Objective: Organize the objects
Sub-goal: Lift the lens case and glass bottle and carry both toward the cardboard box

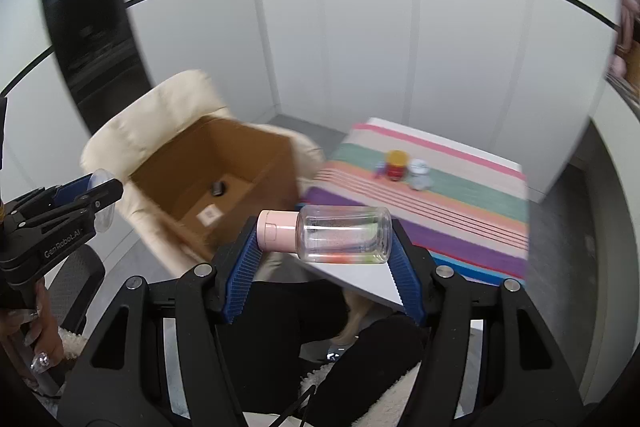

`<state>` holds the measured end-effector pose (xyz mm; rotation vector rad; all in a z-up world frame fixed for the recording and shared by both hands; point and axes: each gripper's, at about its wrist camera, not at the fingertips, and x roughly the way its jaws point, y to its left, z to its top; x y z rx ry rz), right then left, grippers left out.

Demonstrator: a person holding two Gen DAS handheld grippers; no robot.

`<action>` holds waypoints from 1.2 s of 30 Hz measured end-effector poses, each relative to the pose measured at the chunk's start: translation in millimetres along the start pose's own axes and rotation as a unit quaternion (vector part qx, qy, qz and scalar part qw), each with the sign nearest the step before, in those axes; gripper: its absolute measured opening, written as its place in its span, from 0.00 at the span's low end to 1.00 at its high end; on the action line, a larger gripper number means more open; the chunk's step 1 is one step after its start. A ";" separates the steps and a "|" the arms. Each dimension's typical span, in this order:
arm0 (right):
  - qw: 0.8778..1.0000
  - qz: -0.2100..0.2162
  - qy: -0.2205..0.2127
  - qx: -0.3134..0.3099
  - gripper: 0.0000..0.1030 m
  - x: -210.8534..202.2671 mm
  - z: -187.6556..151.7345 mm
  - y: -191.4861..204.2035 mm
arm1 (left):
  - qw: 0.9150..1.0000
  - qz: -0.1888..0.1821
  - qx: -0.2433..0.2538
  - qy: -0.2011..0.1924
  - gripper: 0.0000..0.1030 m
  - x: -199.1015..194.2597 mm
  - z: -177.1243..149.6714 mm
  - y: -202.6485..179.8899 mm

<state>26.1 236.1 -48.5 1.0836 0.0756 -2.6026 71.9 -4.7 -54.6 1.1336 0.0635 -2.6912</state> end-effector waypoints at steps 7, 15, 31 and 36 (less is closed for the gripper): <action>0.996 0.066 0.025 -0.061 0.62 35.9 2.3 61.7 | 0.997 0.056 -0.048 0.020 0.38 0.5 -16.9 57.8; 0.992 0.082 0.046 -0.088 0.62 56.8 -3.1 90.2 | 0.996 0.059 -0.061 0.036 0.38 19.6 -16.2 75.1; 0.994 0.037 0.073 -0.067 0.62 181.3 49.2 105.3 | 0.996 0.047 -0.051 0.060 0.38 173.1 54.8 57.5; 0.993 0.037 0.088 -0.068 0.62 232.6 71.3 118.0 | 0.989 0.042 -0.092 0.109 0.38 241.2 72.8 68.5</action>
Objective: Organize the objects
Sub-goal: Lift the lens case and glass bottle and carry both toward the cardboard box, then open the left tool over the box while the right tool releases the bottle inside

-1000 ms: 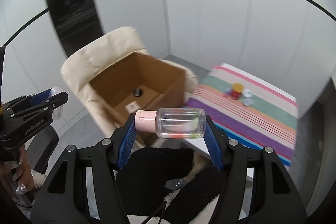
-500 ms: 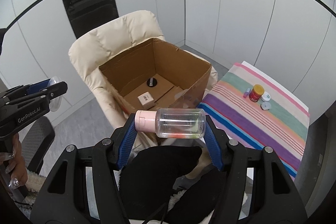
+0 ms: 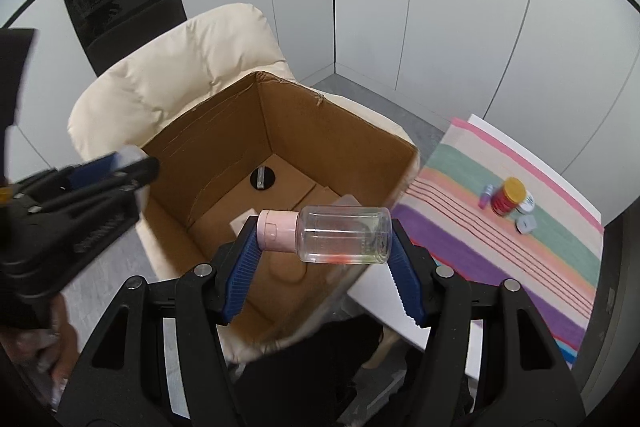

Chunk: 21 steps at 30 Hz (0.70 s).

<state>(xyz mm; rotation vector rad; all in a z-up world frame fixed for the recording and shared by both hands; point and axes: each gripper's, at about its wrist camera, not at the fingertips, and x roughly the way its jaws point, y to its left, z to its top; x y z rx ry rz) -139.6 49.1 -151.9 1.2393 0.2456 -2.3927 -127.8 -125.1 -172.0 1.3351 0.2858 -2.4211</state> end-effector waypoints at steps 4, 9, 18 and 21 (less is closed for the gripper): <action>1.000 0.000 0.007 0.003 0.62 38.1 19.8 0.6 | 0.999 -0.010 -0.036 0.017 0.38 30.8 25.0 5.5; 1.000 0.000 -0.009 0.026 0.87 73.5 33.9 -2.0 | 0.997 0.062 0.026 -0.025 0.77 44.8 32.4 -2.1; 0.998 0.017 -0.012 0.056 0.96 81.6 38.5 -14.2 | 0.999 0.026 0.009 -0.031 0.89 39.5 34.9 6.8; 0.998 0.018 -0.009 0.060 0.96 80.4 36.8 -18.6 | 0.999 0.026 0.020 -0.038 0.89 35.6 33.6 2.2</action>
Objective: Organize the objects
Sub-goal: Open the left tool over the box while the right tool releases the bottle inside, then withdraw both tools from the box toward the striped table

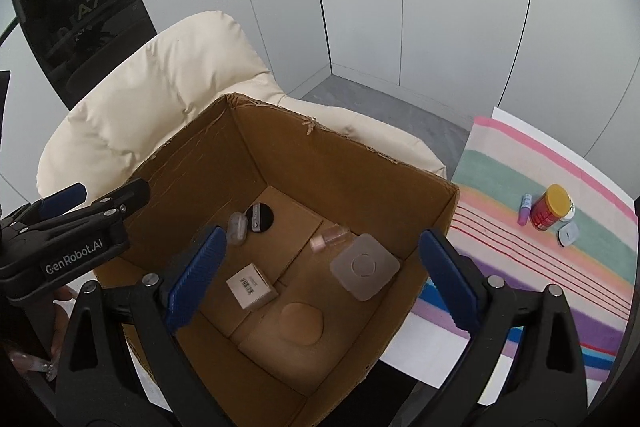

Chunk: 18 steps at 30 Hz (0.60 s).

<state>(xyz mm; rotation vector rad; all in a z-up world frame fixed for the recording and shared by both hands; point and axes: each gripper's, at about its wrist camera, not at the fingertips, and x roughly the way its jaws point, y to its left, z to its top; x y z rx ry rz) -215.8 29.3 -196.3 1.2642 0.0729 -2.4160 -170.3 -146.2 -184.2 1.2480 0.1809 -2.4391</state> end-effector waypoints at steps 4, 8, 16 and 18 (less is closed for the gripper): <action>1.000 -0.003 0.006 0.001 0.96 -2.0 -1.4 -3.8 | 1.000 -0.002 0.013 -0.003 0.89 -3.9 -0.9 -4.5; 1.000 -0.013 0.007 0.003 0.96 -8.6 -4.0 -7.1 | 1.000 -0.015 0.016 0.003 0.89 -6.4 -1.8 -3.2; 1.000 -0.026 0.006 0.009 0.96 -35.7 -3.6 -13.5 | 0.998 -0.054 -0.010 0.019 0.89 -26.8 -10.1 17.2; 1.000 -0.027 0.005 0.015 0.96 -45.7 -6.2 -15.2 | 0.999 -0.047 -0.002 0.010 0.89 -34.4 -14.1 18.1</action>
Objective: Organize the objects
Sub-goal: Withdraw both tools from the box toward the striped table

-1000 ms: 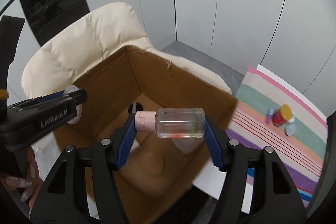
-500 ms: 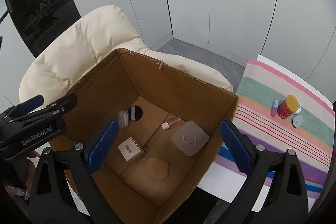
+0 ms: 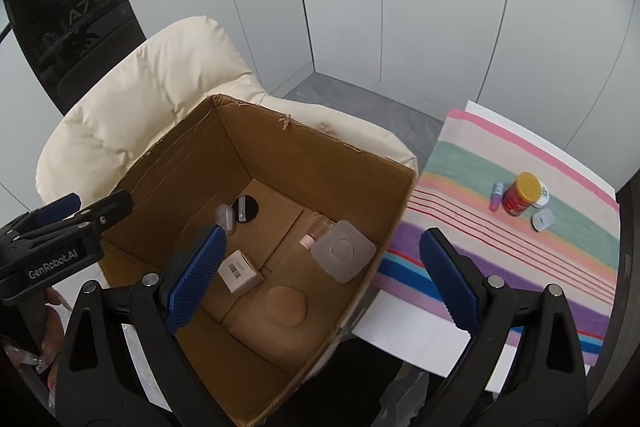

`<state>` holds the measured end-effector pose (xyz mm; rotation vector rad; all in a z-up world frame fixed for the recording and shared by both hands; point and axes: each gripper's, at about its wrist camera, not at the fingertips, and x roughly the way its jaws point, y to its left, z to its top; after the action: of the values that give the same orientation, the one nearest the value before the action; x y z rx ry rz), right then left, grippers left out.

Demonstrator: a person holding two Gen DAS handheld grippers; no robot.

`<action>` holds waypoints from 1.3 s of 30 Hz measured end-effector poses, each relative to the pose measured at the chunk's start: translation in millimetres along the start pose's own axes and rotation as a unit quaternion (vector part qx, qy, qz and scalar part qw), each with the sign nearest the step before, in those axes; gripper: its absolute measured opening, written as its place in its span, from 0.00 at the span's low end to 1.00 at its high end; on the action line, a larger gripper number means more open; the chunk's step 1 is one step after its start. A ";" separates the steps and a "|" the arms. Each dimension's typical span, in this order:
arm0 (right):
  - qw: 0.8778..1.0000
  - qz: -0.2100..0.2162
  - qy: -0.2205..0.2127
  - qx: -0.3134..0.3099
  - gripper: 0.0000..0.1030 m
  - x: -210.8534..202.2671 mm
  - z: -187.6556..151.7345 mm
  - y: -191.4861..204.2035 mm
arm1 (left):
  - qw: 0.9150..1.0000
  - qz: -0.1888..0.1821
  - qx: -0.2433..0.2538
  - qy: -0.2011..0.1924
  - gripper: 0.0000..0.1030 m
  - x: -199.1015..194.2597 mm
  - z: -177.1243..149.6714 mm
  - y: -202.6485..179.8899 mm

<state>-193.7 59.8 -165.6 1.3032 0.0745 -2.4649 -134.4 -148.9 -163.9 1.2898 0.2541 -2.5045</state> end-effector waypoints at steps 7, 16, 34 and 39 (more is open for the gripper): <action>1.000 -0.012 0.002 -0.007 0.96 -33.0 -17.6 4.0 | 1.000 -0.023 0.010 0.000 0.89 -30.6 -22.4 10.2; 1.000 -0.025 0.006 -0.011 0.96 -85.9 -62.6 13.3 | 0.999 -0.040 0.028 0.000 0.89 -88.5 -76.6 32.8; 0.999 -0.012 0.022 -0.038 0.96 -140.1 -148.0 40.3 | 0.998 -0.066 0.013 -0.008 0.89 -143.7 -138.6 59.3; 0.999 -0.017 0.016 -0.036 0.96 -141.7 -143.4 39.2 | 0.997 -0.068 0.023 -0.008 0.89 -139.1 -139.4 54.7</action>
<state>5.7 92.5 -128.8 1.3209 0.1920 -2.4470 66.8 -132.1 -131.9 1.3118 0.2911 -2.6482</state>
